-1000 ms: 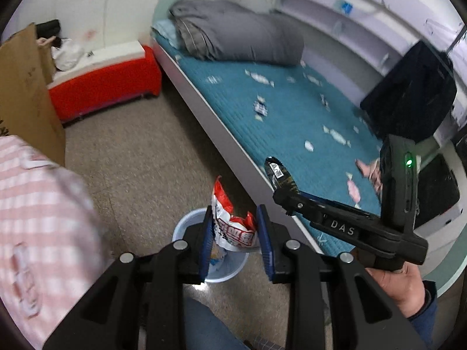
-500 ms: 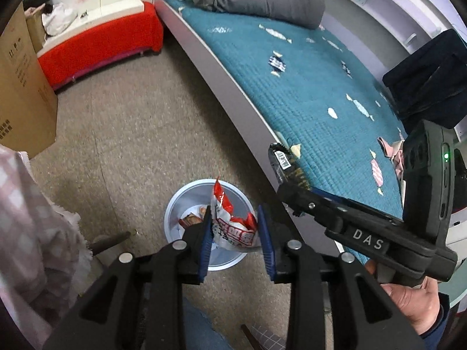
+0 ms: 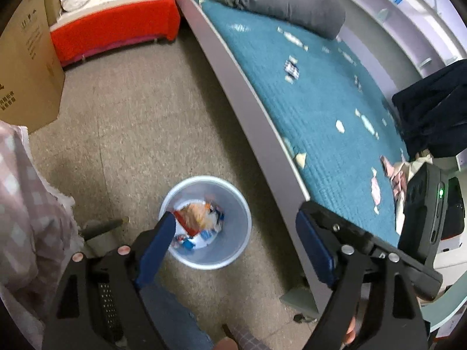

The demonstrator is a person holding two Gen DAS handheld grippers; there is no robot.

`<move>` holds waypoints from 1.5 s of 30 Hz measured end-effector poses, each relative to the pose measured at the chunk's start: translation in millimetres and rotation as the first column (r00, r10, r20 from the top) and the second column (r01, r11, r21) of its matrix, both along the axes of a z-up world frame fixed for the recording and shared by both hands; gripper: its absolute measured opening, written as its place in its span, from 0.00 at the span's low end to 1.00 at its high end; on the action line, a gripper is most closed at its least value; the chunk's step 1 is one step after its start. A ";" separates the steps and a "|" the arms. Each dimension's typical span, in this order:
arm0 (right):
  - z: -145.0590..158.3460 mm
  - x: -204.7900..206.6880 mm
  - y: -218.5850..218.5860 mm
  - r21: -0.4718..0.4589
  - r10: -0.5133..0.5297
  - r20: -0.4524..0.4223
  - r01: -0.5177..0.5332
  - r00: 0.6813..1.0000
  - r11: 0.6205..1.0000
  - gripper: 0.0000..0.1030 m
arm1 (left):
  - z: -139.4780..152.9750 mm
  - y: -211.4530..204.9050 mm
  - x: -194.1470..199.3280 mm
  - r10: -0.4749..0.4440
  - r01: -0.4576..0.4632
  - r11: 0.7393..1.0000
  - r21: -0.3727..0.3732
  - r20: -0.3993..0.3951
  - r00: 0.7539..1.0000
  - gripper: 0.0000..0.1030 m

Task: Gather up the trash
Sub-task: 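Move both open tools back over the table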

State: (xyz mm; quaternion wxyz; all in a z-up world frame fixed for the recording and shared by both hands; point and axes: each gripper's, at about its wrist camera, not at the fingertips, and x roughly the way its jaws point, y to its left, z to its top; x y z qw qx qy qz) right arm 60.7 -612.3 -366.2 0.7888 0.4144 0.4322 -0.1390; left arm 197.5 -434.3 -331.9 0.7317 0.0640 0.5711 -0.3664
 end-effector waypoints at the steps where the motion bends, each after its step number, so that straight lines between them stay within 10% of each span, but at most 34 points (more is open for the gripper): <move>1: 3.2 -1.6 0.1 -0.009 -0.004 -0.001 0.004 1.000 1.000 0.94 | 6.3 0.9 -2.7 0.001 -0.001 1.000 -0.011 0.030 1.000 0.83; 22: 141.7 -4.3 79.7 -0.185 0.077 0.174 -0.044 0.982 0.982 0.94 | 151.9 99.3 -43.3 0.094 -0.053 0.992 -0.117 0.376 0.922 0.91; 31: 184.5 13.4 140.0 -0.255 0.195 0.212 -0.138 0.958 0.957 0.94 | 185.0 184.8 -57.3 0.183 -0.119 0.982 -0.148 0.556 0.811 0.91; 45: 229.5 65.5 280.1 -0.387 0.478 0.211 -0.376 0.852 0.842 0.94 | 210.8 340.2 -53.4 0.434 -0.400 0.896 -0.193 0.568 0.699 0.91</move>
